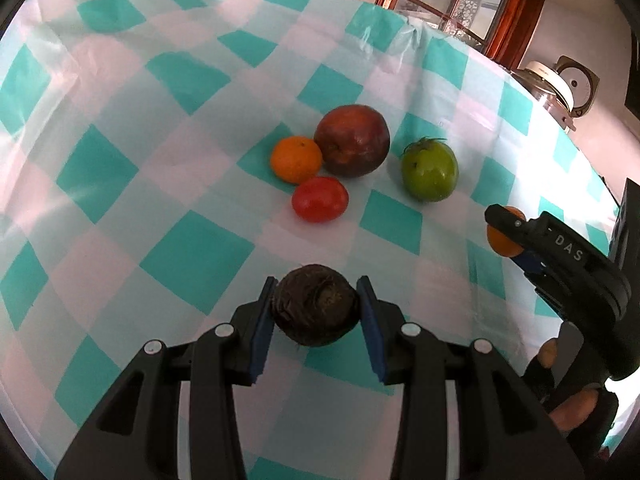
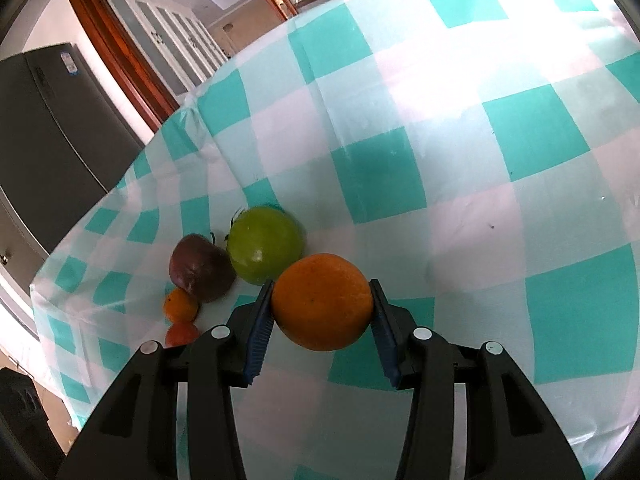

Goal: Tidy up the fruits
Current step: 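Carry the tangerine and dark brown fruit into the white box and open both grippers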

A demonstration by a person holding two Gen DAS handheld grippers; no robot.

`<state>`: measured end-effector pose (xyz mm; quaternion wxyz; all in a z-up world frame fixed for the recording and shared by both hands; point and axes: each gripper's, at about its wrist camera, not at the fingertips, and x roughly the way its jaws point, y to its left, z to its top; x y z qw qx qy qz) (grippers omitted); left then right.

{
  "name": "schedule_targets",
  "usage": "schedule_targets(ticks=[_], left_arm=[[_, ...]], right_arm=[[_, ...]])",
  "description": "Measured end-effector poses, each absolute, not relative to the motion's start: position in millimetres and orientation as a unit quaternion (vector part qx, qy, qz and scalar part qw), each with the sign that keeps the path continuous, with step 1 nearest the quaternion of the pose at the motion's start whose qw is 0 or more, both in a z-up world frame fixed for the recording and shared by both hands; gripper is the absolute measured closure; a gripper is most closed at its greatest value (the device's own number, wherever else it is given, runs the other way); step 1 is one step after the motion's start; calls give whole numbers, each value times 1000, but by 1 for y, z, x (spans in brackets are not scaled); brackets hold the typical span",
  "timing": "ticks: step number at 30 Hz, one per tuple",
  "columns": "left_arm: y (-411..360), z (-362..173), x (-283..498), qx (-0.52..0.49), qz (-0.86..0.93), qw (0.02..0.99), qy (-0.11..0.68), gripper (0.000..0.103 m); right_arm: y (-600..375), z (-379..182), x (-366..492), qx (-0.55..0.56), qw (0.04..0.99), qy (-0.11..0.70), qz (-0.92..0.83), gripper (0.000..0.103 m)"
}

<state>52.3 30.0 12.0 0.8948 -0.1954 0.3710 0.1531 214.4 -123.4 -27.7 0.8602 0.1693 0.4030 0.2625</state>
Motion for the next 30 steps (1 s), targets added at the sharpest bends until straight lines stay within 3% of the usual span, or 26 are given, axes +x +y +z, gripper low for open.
schedule_targets(ticks=[8, 17, 30], left_arm=[[22, 29, 38, -163, 172, 914, 328, 63], [-9, 41, -49, -146, 143, 936, 285, 63], [-18, 51, -184, -110, 148, 944, 275, 62]], right_arm=[[-127, -21, 201, 166, 861, 394, 276, 57], [-164, -15, 79, 260, 817, 395, 330, 57], [-165, -2, -36, 172, 821, 392, 379, 57]])
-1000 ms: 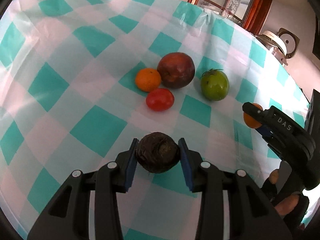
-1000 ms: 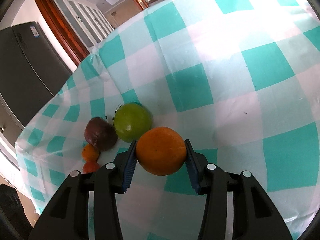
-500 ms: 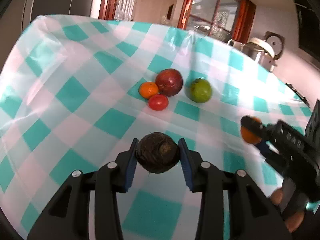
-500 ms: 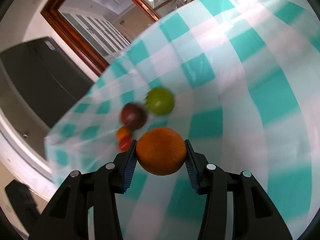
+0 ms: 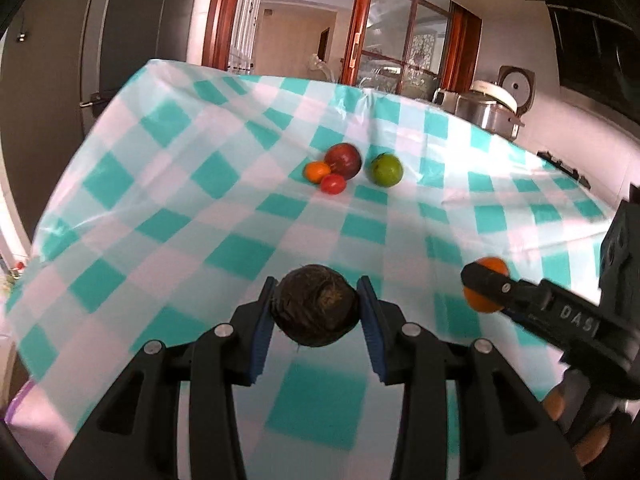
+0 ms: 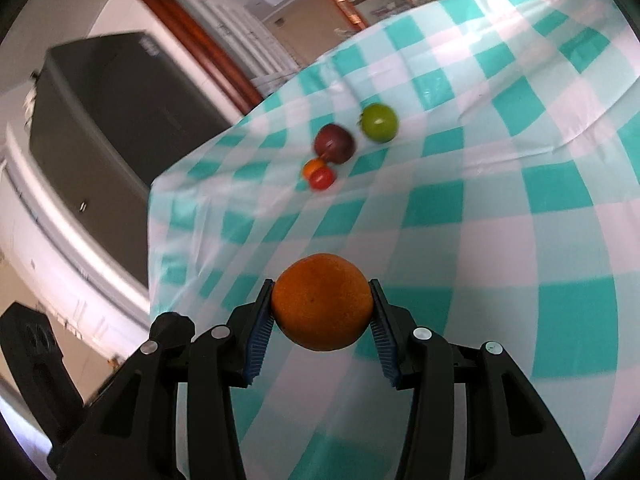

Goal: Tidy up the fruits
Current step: 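Carry the tangerine and dark brown fruit into the white box and open both grippers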

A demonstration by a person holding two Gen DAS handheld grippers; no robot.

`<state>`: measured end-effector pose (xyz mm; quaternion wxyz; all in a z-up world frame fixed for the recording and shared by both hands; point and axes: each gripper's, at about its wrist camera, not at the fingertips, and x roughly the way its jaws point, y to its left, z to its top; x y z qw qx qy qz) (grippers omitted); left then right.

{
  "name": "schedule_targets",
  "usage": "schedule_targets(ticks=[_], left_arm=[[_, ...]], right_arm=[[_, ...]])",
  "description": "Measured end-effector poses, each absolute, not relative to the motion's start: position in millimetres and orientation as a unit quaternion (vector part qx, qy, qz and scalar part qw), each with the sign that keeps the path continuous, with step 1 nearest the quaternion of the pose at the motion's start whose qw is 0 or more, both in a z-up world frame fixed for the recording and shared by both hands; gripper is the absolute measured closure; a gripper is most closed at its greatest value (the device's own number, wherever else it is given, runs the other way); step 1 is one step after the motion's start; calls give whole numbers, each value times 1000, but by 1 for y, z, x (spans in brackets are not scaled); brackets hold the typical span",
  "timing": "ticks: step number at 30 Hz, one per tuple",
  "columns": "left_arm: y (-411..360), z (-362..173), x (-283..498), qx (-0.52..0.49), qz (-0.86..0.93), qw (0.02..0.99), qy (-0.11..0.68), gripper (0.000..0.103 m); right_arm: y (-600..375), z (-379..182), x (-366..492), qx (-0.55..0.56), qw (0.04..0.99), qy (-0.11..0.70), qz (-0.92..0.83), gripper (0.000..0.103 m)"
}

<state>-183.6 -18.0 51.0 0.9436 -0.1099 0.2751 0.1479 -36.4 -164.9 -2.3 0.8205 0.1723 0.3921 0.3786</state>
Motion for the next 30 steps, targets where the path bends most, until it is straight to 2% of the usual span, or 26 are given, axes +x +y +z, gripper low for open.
schedule_targets(ticks=[16, 24, 30], left_arm=[[20, 37, -297, -49, 236, 925, 295, 62], [56, 26, -342, -72, 283, 908, 299, 62], [103, 1, -391, -132, 350, 879, 296, 62]], right_arm=[[-97, 12, -160, 18, 774, 375, 509, 57], [-57, 11, -221, -69, 724, 357, 586, 57], [-22, 3, -281, -162, 666, 329, 650, 57]])
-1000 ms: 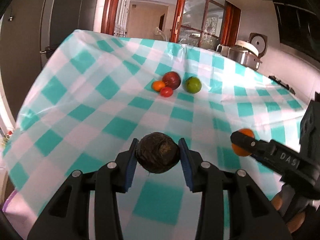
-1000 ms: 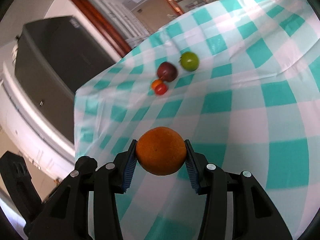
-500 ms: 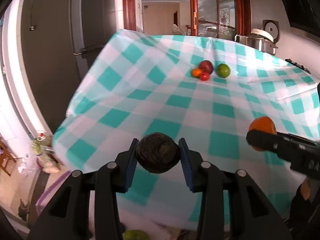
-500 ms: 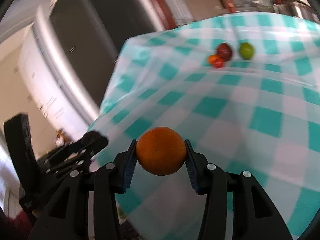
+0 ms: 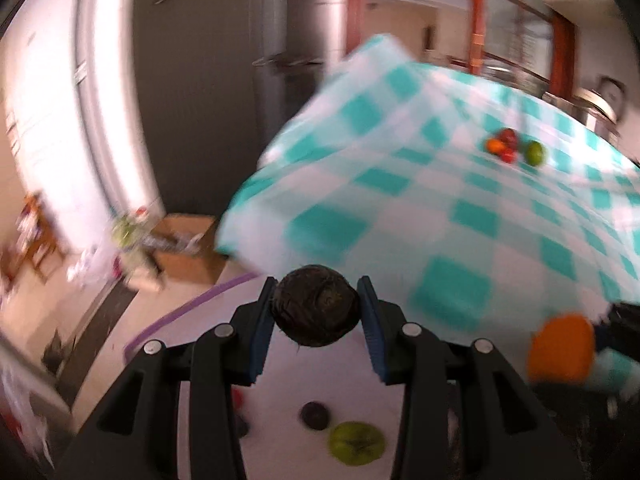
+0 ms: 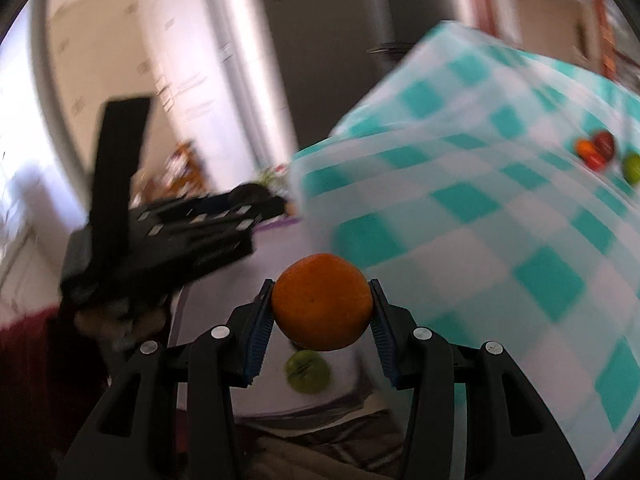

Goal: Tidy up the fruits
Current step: 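Carry the tangerine and dark brown fruit into the white box and open both grippers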

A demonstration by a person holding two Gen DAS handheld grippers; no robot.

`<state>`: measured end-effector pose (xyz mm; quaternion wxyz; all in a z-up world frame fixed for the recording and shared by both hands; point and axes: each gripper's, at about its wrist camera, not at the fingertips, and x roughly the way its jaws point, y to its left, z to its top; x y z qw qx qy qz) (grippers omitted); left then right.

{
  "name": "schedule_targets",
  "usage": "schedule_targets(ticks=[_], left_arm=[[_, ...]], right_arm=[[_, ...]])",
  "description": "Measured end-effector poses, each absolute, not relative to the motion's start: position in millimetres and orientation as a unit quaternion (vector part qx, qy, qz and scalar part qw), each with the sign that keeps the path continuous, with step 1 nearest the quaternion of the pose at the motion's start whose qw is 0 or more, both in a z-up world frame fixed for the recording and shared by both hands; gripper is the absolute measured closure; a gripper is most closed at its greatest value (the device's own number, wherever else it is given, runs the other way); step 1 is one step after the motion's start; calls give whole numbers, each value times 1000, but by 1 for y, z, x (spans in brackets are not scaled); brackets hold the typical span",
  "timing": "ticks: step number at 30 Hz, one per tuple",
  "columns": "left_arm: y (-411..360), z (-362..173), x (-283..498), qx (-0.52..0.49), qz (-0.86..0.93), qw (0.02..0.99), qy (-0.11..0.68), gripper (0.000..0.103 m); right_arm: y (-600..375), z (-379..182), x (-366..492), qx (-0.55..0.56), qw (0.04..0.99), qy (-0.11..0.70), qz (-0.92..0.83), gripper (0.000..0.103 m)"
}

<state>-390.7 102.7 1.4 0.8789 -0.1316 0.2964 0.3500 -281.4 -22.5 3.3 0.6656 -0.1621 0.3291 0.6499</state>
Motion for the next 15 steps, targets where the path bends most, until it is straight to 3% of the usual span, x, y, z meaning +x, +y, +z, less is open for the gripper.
schedule_targets(ticks=[7, 15], left_arm=[[178, -74, -408, -225, 383, 800, 403, 62], [213, -149, -389, -213, 365, 748, 512, 62]], right_arm=[[31, -48, -338, -288, 583, 355, 672, 57], [87, -116, -368, -374, 517, 422, 644, 57]])
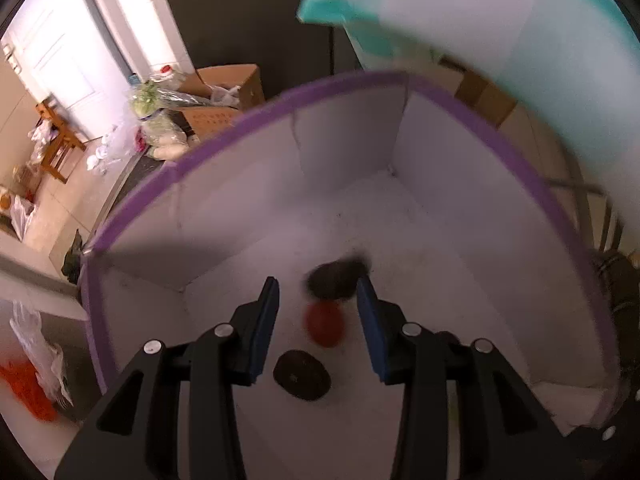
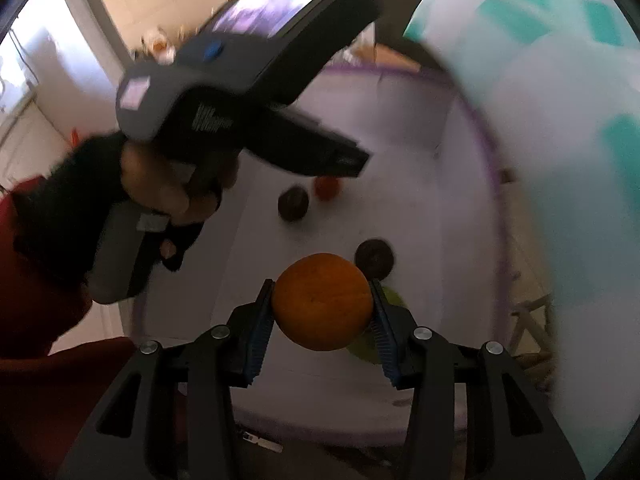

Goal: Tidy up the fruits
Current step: 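Carry the tangerine and dark brown fruit into the white box and open both grippers, then move both grippers back over the remaining fruits on the tablecloth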

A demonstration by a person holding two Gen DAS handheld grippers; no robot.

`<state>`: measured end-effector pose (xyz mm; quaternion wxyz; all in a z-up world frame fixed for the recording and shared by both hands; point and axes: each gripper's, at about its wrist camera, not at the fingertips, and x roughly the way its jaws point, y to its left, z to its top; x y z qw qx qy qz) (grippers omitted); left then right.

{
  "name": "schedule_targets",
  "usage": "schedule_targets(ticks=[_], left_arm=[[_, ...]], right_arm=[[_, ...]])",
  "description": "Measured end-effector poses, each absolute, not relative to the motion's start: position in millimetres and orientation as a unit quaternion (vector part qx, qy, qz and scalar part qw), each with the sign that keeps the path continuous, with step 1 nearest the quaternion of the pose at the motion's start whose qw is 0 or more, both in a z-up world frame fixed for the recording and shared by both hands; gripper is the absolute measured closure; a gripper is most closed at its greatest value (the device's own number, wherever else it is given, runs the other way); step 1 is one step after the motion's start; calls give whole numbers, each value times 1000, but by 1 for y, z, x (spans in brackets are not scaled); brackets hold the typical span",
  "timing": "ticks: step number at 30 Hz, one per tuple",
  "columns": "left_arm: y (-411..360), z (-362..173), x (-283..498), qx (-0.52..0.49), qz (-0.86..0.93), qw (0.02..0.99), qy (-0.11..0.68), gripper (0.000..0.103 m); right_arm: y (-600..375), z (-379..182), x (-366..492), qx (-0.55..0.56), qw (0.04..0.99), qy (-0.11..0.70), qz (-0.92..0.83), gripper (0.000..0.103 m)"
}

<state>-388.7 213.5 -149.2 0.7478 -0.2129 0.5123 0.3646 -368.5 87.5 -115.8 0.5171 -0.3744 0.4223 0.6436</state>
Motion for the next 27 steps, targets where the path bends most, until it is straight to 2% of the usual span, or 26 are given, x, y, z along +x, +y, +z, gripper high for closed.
schedule_targets(ticks=[10, 13, 15, 17, 25, 27], left_arm=[[208, -167, -377, -185, 350, 757, 521, 61], [206, -167, -377, -180, 355, 759, 516, 45], [204, -163, -380, -179, 357, 762, 510, 36], [200, -157, -381, -179, 359, 766, 502, 28], [202, -149, -384, -195, 362, 769, 490, 25], [201, -138, -387, -194, 369, 775, 474, 25]], right_arm=[[99, -162, -409, -467, 458, 419, 629, 57], [107, -165, -410, -464, 463, 427, 623, 55], [109, -160, -406, -453, 472, 425, 625, 40], [108, -152, -404, -441, 483, 419, 630, 38], [91, -102, -373, -362, 542, 384, 654, 37], [84, -79, -358, -329, 561, 374, 661, 33]])
